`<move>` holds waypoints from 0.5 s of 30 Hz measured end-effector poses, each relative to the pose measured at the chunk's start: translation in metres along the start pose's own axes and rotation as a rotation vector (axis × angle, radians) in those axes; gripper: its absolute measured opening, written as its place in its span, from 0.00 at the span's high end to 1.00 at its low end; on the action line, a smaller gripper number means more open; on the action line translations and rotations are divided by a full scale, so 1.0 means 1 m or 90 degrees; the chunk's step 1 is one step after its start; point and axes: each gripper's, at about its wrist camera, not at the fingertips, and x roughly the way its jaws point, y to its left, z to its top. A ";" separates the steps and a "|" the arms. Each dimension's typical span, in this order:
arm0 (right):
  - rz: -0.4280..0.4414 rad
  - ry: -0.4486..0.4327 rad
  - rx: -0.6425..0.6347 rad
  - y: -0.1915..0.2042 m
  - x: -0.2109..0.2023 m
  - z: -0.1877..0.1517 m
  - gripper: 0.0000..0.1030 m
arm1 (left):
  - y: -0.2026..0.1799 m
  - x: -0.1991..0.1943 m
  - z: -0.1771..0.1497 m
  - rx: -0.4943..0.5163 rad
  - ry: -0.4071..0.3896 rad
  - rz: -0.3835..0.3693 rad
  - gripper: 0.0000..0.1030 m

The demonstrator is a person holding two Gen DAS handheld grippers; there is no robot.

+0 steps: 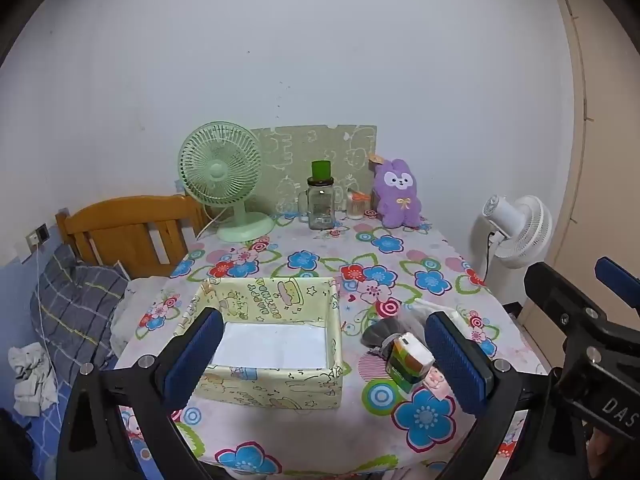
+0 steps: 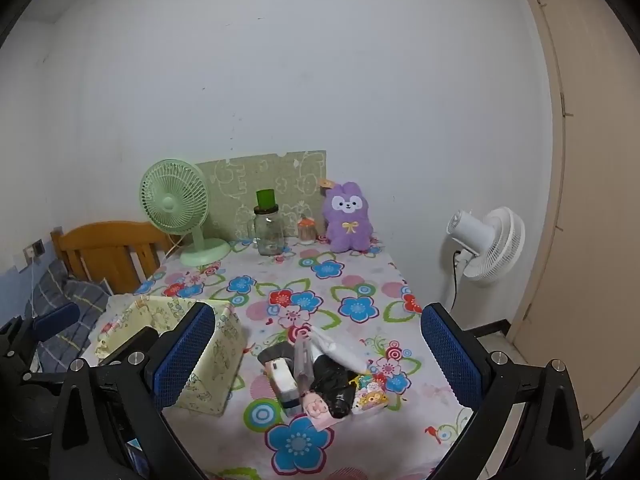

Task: Organize soft objects

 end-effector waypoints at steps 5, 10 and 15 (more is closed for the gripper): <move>0.013 0.007 0.000 0.000 0.001 0.000 0.00 | -0.002 0.000 0.005 0.007 0.019 0.009 0.01; 0.011 0.007 0.006 0.001 0.001 0.000 0.00 | -0.005 0.000 0.007 0.008 0.026 -0.004 0.01; 0.008 0.007 0.002 0.007 -0.003 0.001 0.00 | -0.007 0.002 0.011 0.014 0.032 -0.016 0.01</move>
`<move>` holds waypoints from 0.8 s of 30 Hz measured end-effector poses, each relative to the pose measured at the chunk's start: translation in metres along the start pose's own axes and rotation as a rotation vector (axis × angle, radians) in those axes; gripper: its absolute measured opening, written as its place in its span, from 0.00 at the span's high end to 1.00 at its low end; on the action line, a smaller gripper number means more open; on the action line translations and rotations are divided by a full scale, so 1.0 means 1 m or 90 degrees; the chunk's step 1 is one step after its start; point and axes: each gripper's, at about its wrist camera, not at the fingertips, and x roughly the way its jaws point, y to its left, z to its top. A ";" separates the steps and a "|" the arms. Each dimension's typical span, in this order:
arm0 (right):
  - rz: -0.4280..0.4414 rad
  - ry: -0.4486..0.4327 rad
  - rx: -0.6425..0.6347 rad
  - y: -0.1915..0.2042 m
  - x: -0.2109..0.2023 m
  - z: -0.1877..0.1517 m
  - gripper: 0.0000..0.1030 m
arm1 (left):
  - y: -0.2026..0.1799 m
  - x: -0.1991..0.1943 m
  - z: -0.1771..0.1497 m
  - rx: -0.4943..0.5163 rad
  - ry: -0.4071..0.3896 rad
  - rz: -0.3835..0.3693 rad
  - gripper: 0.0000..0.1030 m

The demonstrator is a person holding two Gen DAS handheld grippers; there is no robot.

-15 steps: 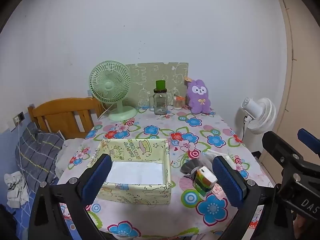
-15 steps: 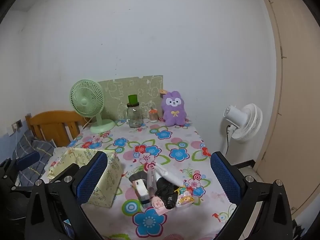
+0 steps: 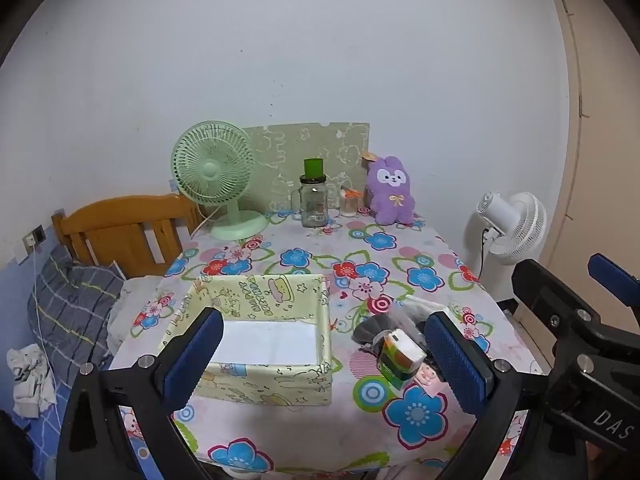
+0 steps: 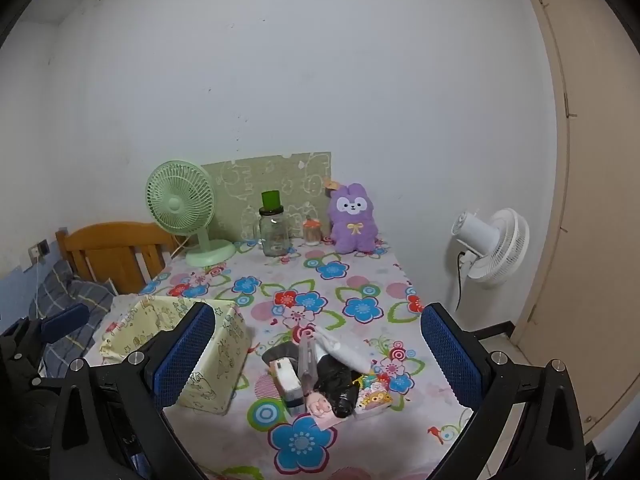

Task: Organize soft objects

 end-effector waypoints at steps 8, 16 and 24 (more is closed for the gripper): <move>0.006 0.010 0.007 -0.008 0.001 0.001 0.00 | -0.001 -0.002 -0.008 0.001 -0.012 0.013 0.01; 0.000 0.012 0.002 -0.006 0.002 0.000 0.00 | -0.002 0.000 -0.013 -0.004 -0.010 0.010 0.01; 0.001 0.014 0.003 -0.006 0.002 -0.001 0.00 | -0.004 0.002 -0.013 -0.001 -0.013 0.007 0.02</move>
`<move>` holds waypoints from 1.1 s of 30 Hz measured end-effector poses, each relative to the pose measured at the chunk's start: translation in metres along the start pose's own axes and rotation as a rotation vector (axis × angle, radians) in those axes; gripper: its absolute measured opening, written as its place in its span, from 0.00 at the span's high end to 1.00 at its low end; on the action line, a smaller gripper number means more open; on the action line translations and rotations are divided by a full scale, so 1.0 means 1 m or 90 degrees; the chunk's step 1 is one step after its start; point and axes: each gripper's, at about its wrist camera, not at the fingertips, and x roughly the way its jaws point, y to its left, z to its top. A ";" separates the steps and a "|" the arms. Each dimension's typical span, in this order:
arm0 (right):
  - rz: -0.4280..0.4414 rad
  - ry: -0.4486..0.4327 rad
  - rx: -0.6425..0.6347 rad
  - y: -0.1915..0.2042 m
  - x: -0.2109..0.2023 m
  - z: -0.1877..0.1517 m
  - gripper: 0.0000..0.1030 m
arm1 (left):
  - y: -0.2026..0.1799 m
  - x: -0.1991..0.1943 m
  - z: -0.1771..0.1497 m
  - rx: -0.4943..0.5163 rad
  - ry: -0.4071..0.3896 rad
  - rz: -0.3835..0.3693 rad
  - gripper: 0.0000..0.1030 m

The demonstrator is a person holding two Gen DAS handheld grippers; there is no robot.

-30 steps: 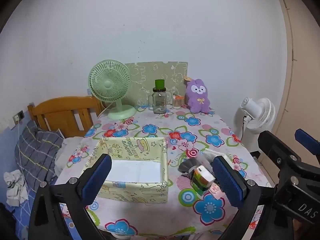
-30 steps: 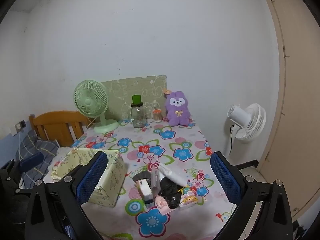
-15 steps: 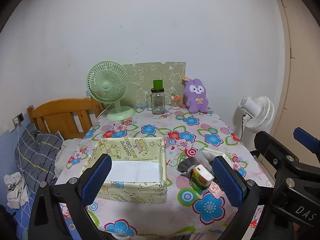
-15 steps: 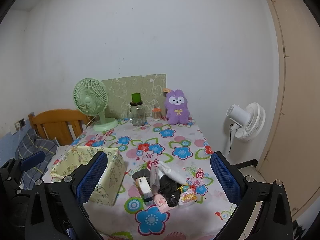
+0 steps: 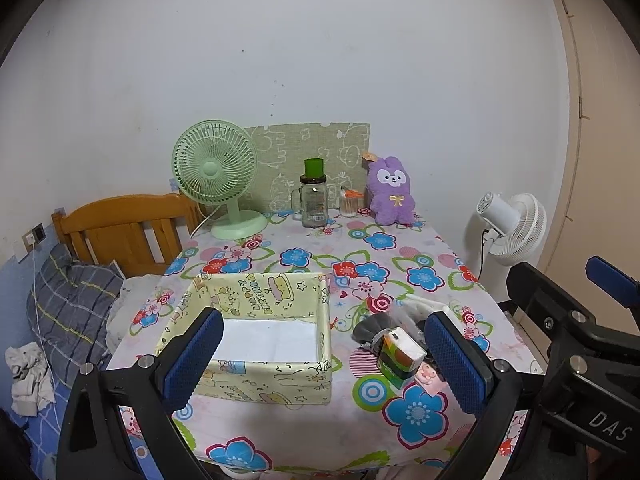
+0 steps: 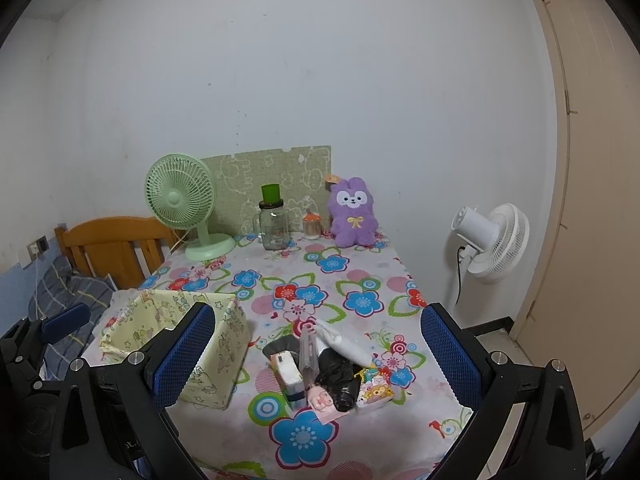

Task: Organize soft objects

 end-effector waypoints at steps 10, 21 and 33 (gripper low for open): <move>-0.005 0.000 0.000 0.000 0.001 0.000 0.00 | -0.002 -0.001 -0.002 0.001 -0.004 -0.005 0.03; -0.007 0.004 -0.001 0.002 0.002 -0.002 0.00 | 0.001 -0.002 -0.005 -0.002 -0.007 0.000 0.03; -0.005 0.008 -0.004 0.005 0.004 -0.004 0.00 | 0.003 0.000 -0.003 0.001 -0.006 0.001 0.03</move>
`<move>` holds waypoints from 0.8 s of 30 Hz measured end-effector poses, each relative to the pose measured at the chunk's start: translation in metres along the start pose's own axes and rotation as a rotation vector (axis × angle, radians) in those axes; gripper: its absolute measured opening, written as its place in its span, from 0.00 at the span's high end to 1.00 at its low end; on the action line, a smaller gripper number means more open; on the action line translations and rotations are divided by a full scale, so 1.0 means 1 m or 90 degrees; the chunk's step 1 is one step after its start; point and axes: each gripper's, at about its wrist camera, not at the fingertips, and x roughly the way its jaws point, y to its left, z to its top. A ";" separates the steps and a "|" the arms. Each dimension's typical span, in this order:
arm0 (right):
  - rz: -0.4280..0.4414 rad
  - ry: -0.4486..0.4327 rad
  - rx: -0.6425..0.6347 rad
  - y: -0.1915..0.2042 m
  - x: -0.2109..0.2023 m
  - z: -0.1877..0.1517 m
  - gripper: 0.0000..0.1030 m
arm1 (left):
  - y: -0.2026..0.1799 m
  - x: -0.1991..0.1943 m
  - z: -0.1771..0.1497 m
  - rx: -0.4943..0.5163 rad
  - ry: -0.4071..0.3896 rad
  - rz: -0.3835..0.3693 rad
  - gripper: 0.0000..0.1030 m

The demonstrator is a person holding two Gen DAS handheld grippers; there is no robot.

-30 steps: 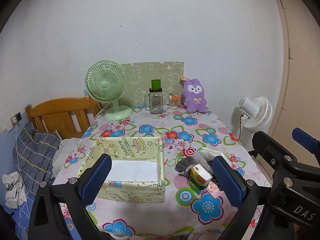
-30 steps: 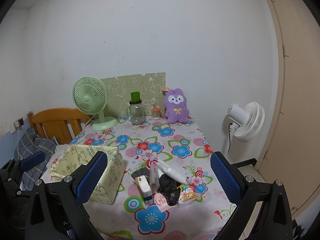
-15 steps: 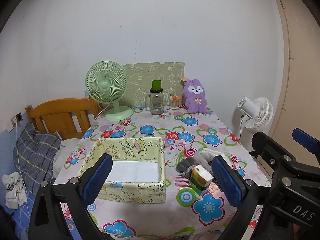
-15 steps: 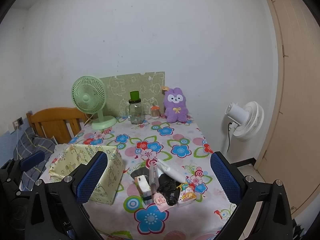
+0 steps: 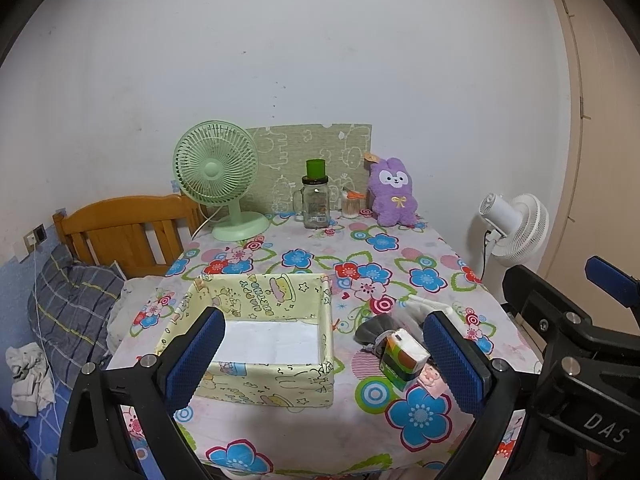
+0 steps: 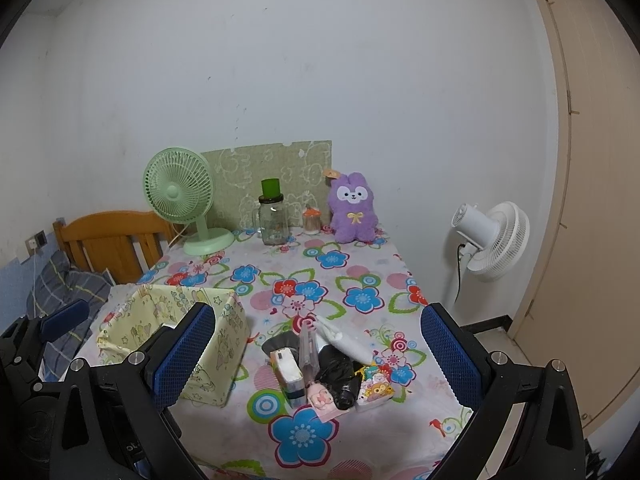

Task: Organize soft objects

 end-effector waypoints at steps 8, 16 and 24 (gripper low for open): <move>0.003 0.001 0.002 0.000 0.002 0.001 0.00 | -0.002 0.005 0.000 0.002 0.006 0.003 0.03; 0.005 0.010 0.005 -0.005 0.012 0.004 0.00 | -0.006 0.013 -0.001 -0.002 0.015 0.003 0.05; -0.003 0.022 0.001 -0.009 0.024 0.003 0.04 | -0.011 0.028 -0.003 -0.012 0.028 -0.004 0.08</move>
